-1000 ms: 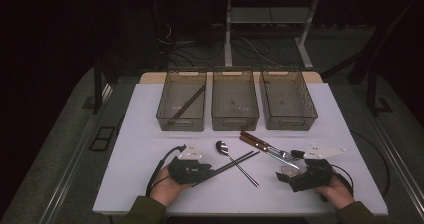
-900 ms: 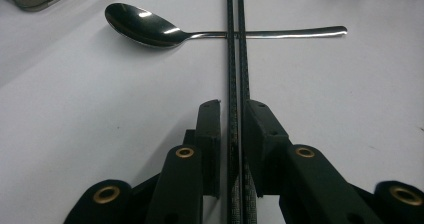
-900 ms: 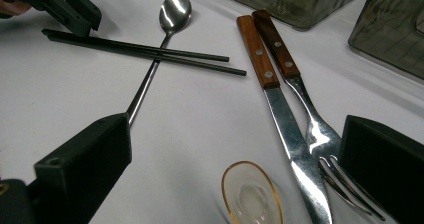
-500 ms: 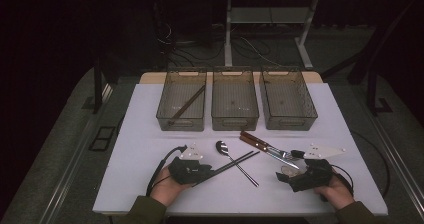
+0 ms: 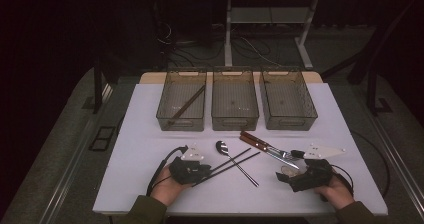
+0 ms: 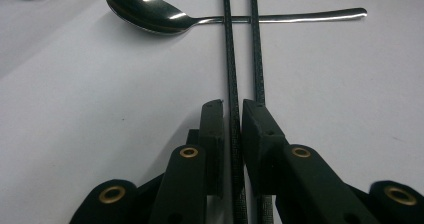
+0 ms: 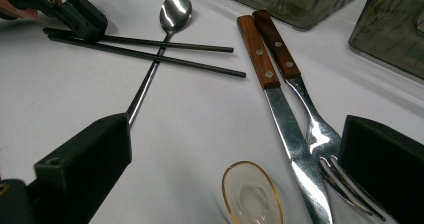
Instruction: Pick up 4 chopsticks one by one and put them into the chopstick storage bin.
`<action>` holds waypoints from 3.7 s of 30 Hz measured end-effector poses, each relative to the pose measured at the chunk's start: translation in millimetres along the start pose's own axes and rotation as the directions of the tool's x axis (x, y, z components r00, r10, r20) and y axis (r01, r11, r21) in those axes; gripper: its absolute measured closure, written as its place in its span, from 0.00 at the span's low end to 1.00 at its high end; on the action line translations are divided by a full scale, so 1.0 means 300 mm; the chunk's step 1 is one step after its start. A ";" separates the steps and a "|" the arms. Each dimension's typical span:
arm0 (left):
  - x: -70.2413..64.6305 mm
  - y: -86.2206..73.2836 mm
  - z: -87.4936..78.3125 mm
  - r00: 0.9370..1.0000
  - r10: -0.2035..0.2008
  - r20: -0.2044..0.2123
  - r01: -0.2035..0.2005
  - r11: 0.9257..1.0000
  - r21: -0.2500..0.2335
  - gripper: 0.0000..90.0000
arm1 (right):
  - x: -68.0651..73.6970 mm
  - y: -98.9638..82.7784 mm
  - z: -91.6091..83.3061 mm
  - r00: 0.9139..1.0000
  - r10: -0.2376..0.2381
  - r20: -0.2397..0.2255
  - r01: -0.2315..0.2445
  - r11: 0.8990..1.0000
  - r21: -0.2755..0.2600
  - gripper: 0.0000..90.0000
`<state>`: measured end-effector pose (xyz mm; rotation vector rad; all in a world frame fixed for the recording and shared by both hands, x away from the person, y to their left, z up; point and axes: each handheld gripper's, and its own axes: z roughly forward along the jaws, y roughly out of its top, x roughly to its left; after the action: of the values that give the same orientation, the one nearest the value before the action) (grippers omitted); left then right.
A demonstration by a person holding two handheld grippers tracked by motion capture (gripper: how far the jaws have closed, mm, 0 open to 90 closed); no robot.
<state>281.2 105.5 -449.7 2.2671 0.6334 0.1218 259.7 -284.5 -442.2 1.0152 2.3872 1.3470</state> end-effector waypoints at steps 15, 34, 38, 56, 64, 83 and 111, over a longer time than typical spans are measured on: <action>0.000 0.002 0.000 1.000 0.018 -0.011 -0.017 1.000 0.007 0.95 | 0.001 0.000 0.001 1.000 -0.005 -0.002 0.005 1.000 0.002 0.01; -0.003 0.016 -0.032 1.000 0.023 -0.016 -0.023 0.999 -0.027 0.95 | 0.001 0.000 0.000 1.000 -0.003 -0.004 0.003 1.000 0.002 0.01; 0.000 0.016 -0.045 1.000 0.016 -0.008 -0.016 0.999 -0.041 0.95 | 0.001 0.000 0.000 1.000 -0.003 -0.005 0.003 1.000 0.003 0.01; 0.029 0.005 -0.113 1.000 -0.021 -0.021 0.019 0.995 -0.097 0.95 | 0.001 0.000 -0.001 1.000 -0.002 -0.007 0.002 1.000 0.002 0.01; 0.044 0.003 -0.142 0.999 -0.029 -0.042 0.024 0.992 -0.120 0.95 | 0.001 0.000 0.000 1.000 -0.004 -0.008 0.004 1.000 -0.001 0.01; 0.089 -0.015 -0.223 0.992 -0.072 -0.099 0.052 0.981 -0.189 0.95 | 0.002 0.000 -0.002 1.000 0.003 -0.009 -0.003 1.000 0.000 0.01; 0.176 -0.057 -0.294 0.967 -0.178 -0.185 0.129 0.960 -0.247 0.95 | 0.002 0.001 -0.001 1.000 -0.004 -0.008 0.004 1.000 -0.001 0.01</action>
<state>296.1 198.6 -405.1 1.9855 0.8559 0.3394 259.2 -284.3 -441.7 1.0067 2.3933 1.3533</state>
